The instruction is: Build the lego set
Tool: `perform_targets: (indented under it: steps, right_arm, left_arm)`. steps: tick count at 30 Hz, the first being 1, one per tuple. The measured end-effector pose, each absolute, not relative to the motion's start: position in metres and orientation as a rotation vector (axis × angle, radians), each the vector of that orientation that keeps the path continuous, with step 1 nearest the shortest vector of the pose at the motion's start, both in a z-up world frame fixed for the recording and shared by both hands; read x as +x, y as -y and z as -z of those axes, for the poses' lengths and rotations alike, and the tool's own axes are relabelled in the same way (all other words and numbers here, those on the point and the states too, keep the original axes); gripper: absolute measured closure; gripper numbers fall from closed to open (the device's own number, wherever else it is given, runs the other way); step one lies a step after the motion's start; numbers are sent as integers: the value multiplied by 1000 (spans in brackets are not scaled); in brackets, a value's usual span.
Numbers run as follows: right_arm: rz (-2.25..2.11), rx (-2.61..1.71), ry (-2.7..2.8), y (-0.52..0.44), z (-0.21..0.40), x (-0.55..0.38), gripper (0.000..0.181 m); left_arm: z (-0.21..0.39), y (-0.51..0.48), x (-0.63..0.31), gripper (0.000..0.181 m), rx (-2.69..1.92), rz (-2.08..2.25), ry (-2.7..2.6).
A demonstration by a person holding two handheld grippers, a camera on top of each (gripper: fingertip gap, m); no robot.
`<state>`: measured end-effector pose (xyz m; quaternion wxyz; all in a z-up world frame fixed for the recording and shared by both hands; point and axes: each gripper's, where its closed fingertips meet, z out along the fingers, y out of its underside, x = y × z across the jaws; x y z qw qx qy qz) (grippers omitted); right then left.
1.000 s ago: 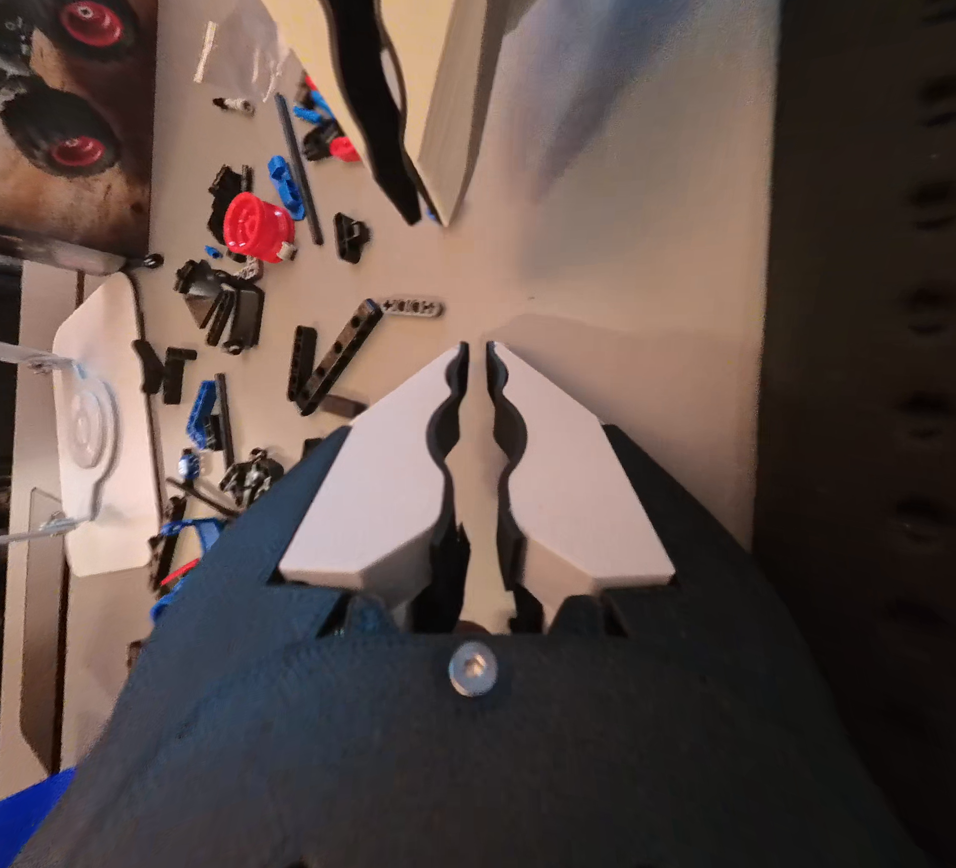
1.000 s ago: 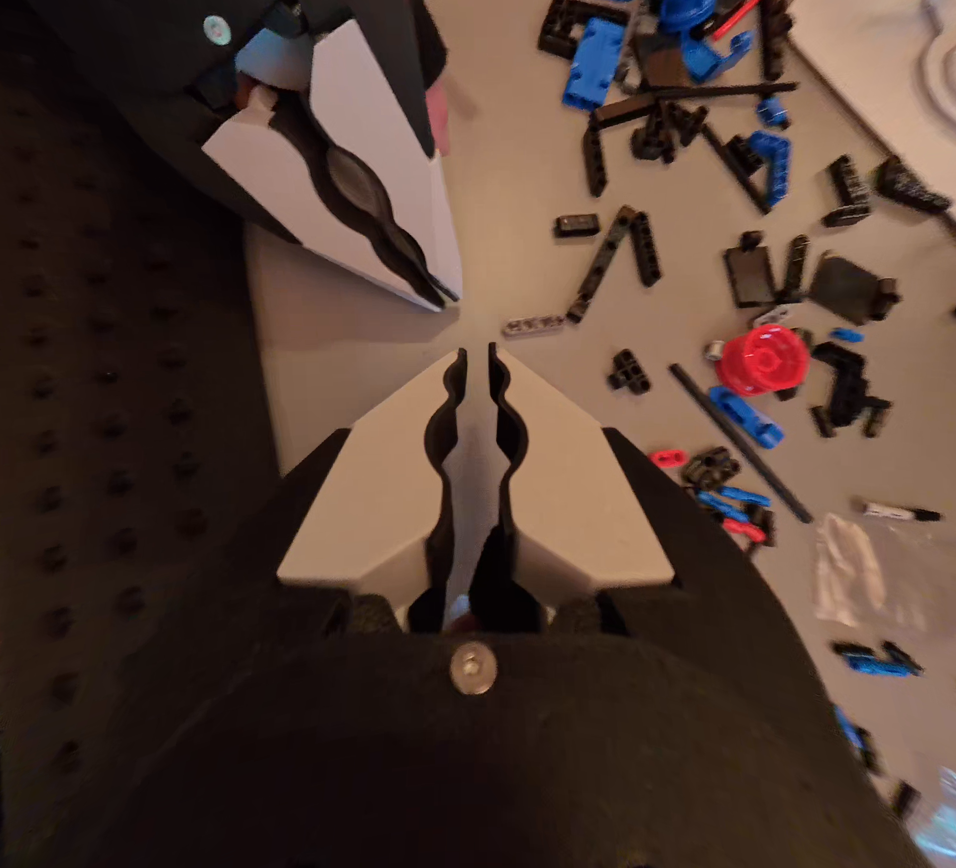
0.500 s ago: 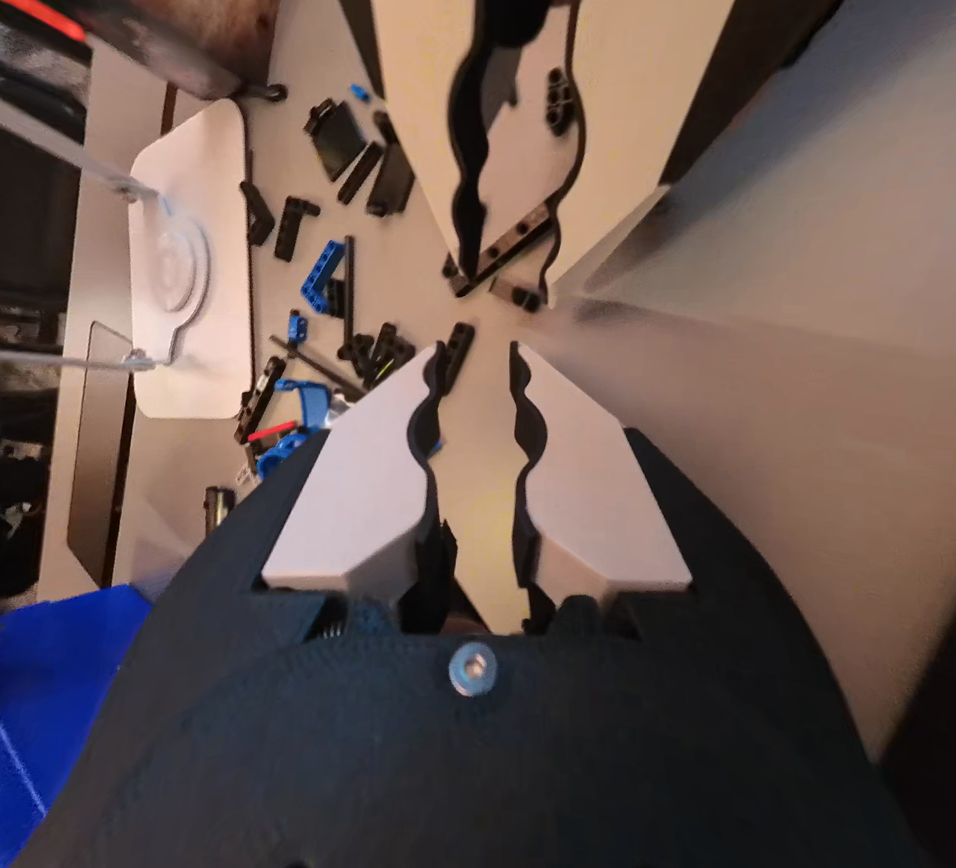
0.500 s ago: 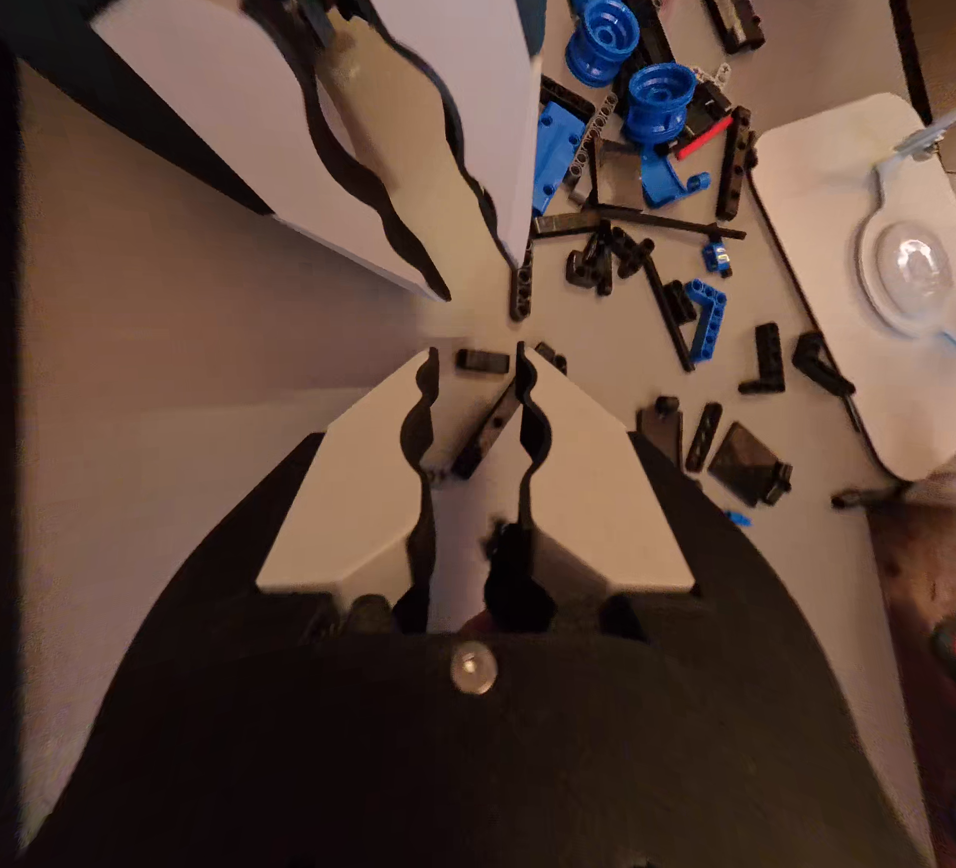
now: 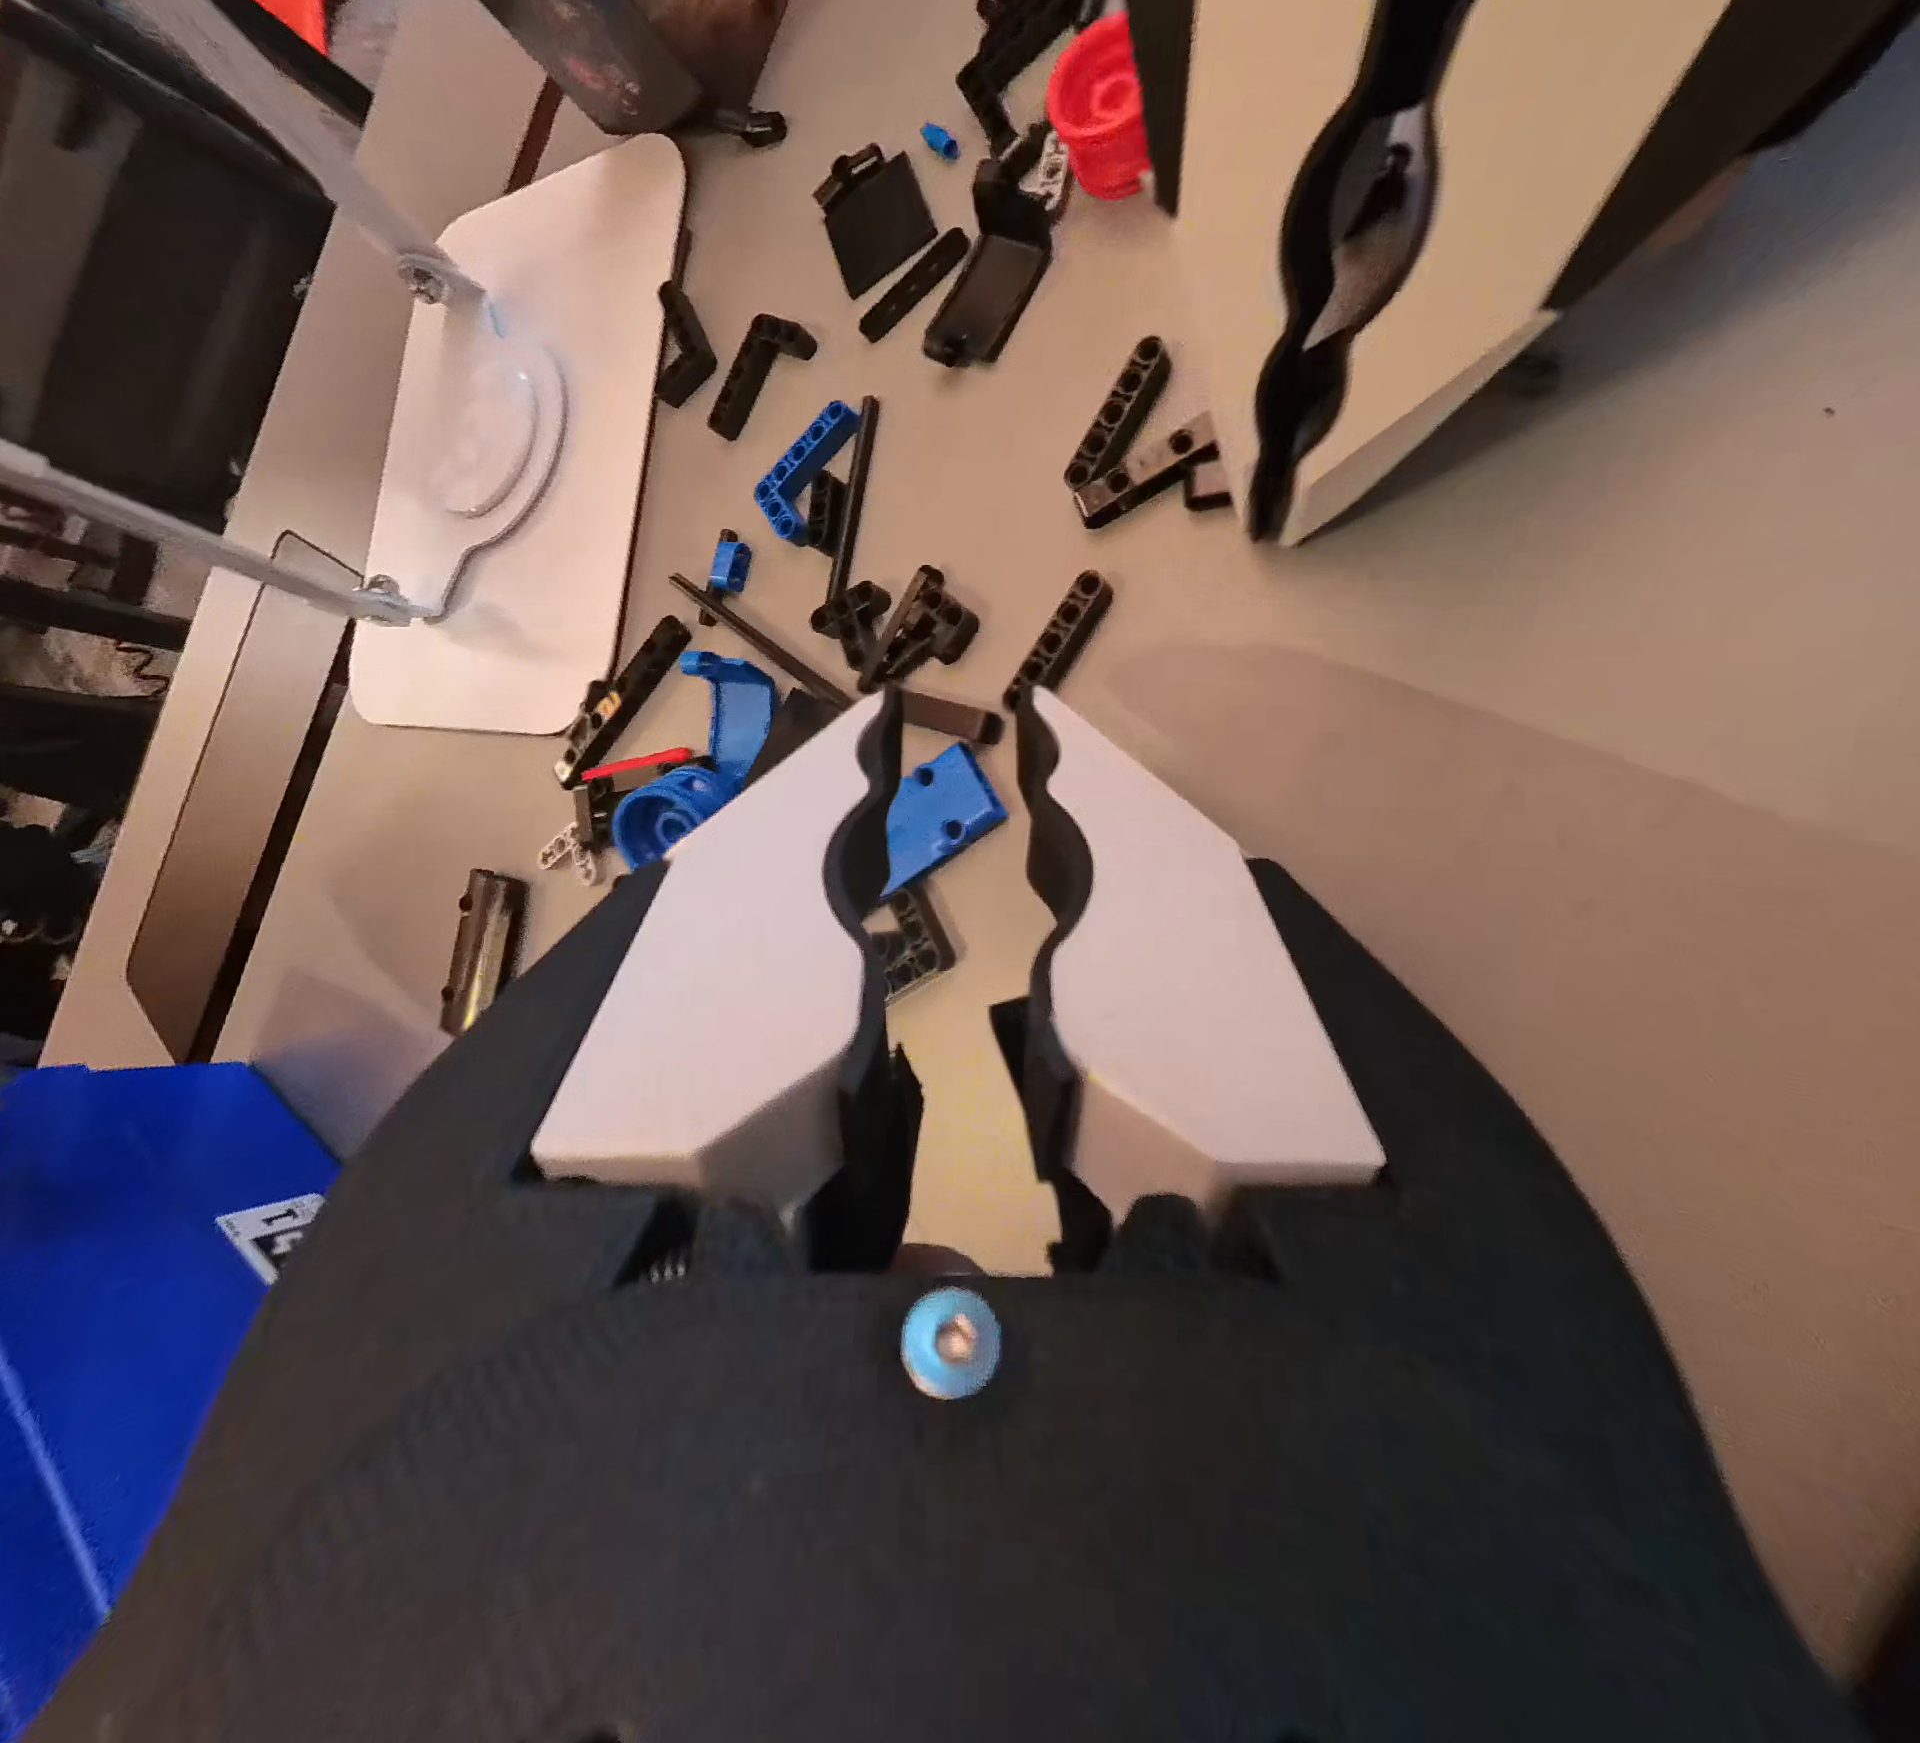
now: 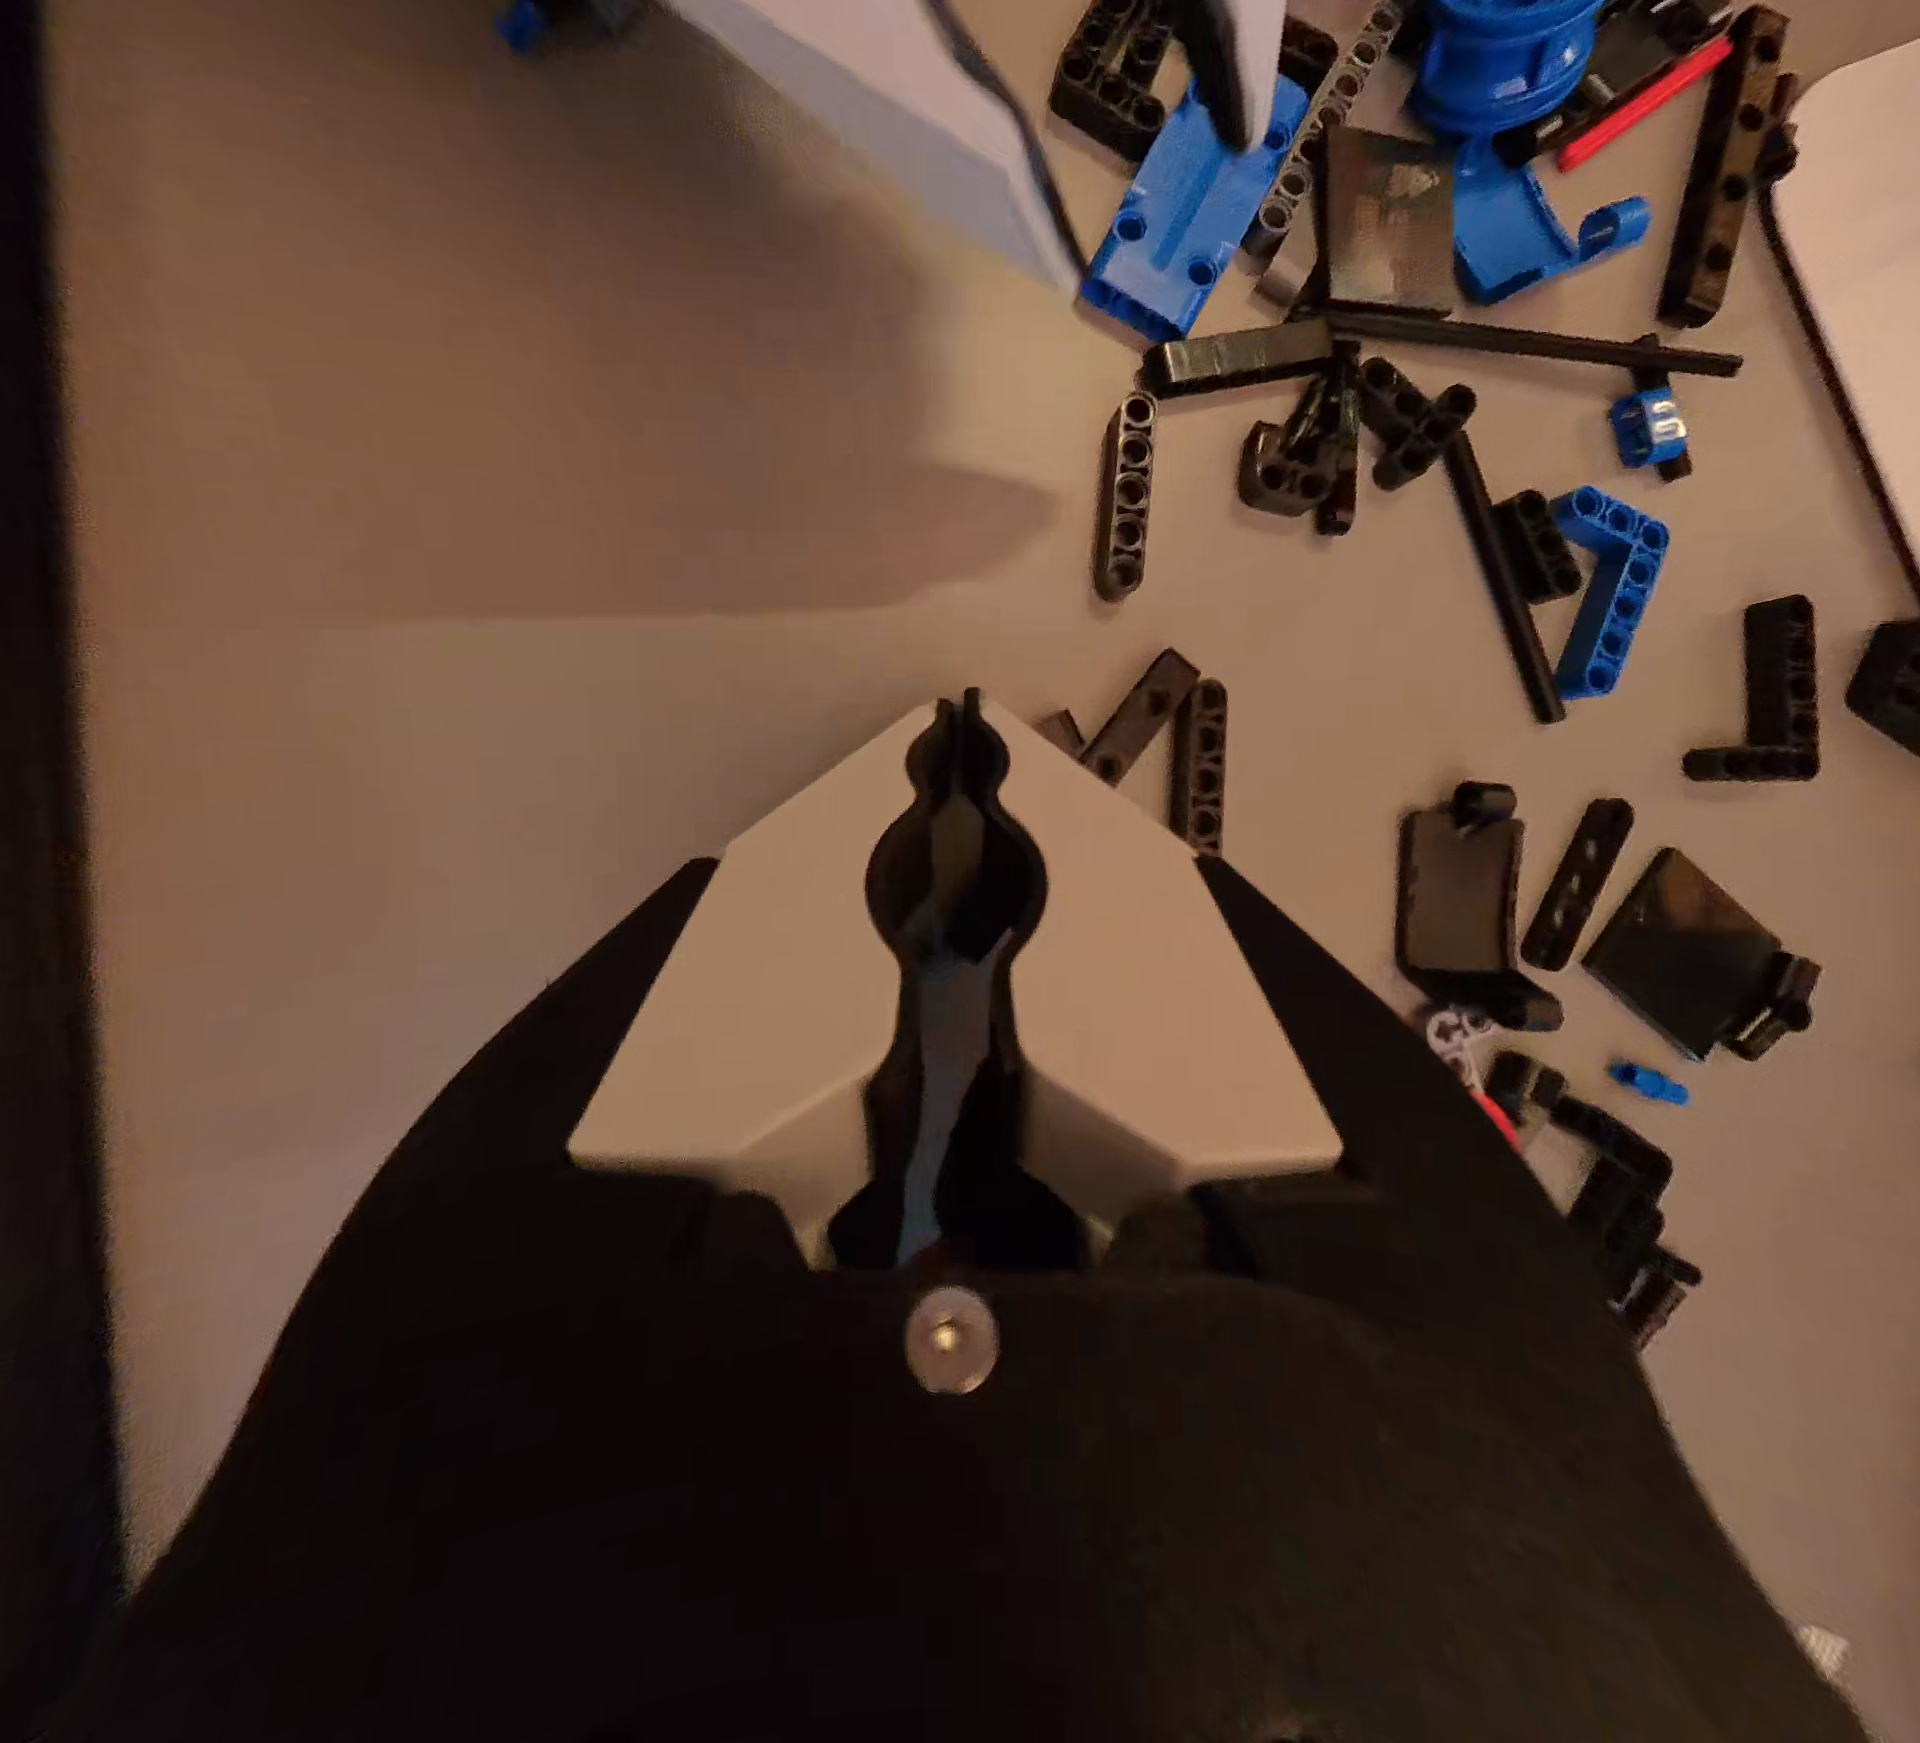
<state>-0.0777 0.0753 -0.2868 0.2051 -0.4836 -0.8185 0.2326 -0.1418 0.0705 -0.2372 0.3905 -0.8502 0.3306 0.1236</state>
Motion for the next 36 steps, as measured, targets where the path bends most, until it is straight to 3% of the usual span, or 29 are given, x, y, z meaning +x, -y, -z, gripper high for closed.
perform_targets:
  steps: [2, 8, 20, 27, 36]
  right_arm:
    - [-641, -1362, 2266, -79, 285, -75, 167]
    - [-632, -1387, 2220, -88, 278, -76, 158]
    - [-605, -1420, 2186, -94, 280, -60, 160]
    - [-583, -1454, 2148, -99, 286, -72, 174]
    - [-714, -1510, 2108, -89, 278, -65, 177]
  left_arm:
    - [233, -70, -145, 162, -2152, -310, -815]
    - [234, -71, -150, 162, -2158, -308, -792]
    - [237, -71, -144, 161, -2156, -291, -804]
    - [237, -72, -140, 161, -2145, -275, -807]
    - [237, -71, -123, 155, -2089, -248, -878]
